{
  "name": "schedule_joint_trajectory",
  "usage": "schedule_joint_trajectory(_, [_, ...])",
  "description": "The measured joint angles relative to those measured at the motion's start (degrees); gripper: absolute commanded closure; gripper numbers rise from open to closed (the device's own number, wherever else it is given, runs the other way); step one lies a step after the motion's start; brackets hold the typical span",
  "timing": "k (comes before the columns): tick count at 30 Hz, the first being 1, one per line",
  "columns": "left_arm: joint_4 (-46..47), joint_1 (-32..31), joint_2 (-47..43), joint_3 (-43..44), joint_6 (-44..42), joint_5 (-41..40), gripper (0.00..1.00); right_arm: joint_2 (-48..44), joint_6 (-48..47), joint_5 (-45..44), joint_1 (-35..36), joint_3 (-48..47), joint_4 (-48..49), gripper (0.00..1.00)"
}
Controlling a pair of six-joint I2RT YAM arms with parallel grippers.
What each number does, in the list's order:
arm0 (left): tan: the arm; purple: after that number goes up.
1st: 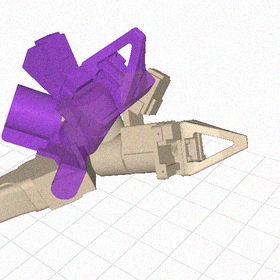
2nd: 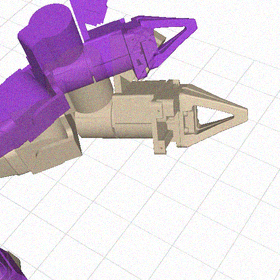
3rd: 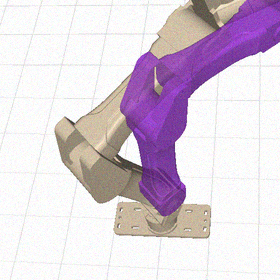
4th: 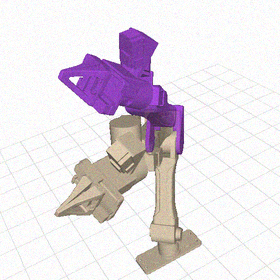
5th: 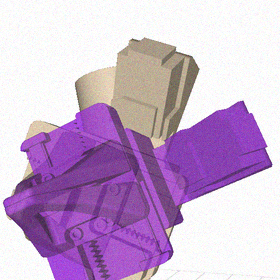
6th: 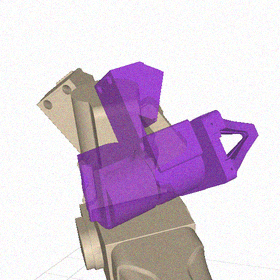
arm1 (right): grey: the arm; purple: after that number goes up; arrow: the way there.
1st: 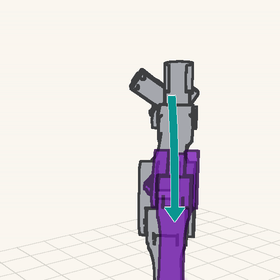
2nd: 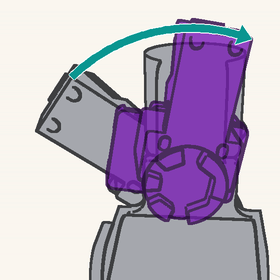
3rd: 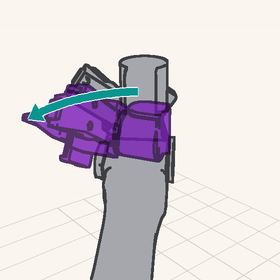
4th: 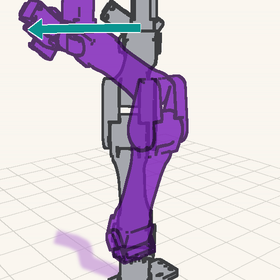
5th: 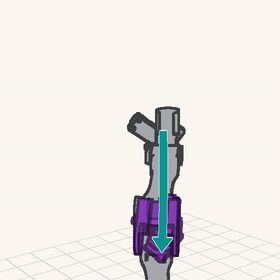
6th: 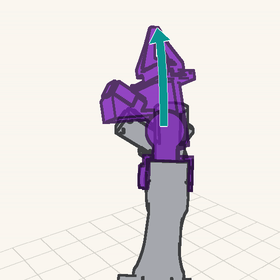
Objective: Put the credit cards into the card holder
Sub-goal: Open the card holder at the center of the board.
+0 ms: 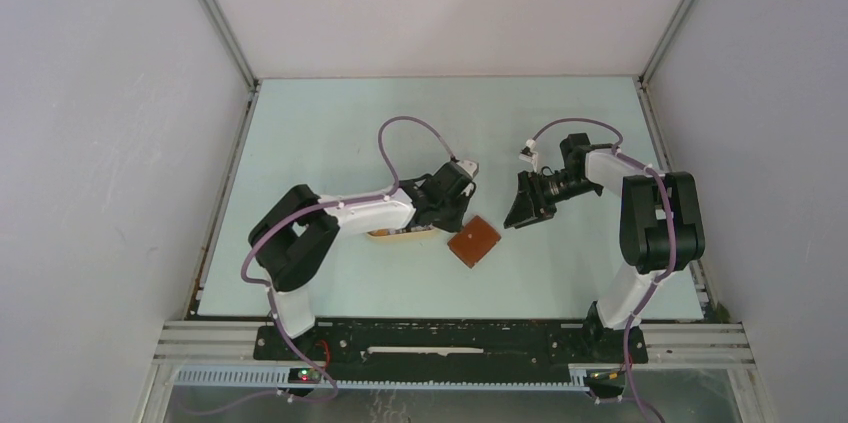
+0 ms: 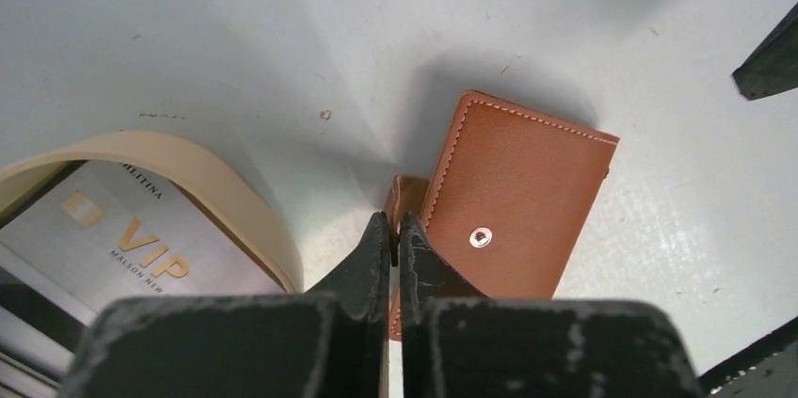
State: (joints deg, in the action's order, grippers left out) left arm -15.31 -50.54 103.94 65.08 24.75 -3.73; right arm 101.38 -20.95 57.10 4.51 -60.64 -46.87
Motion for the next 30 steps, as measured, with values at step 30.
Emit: schedule_joint_trajectory(30, [16.74, 1.99, -8.04, -4.39, 15.82, 15.61, 1.00, 4.68, 4.59, 5.86, -0.90, -0.63, -0.35, 0.25])
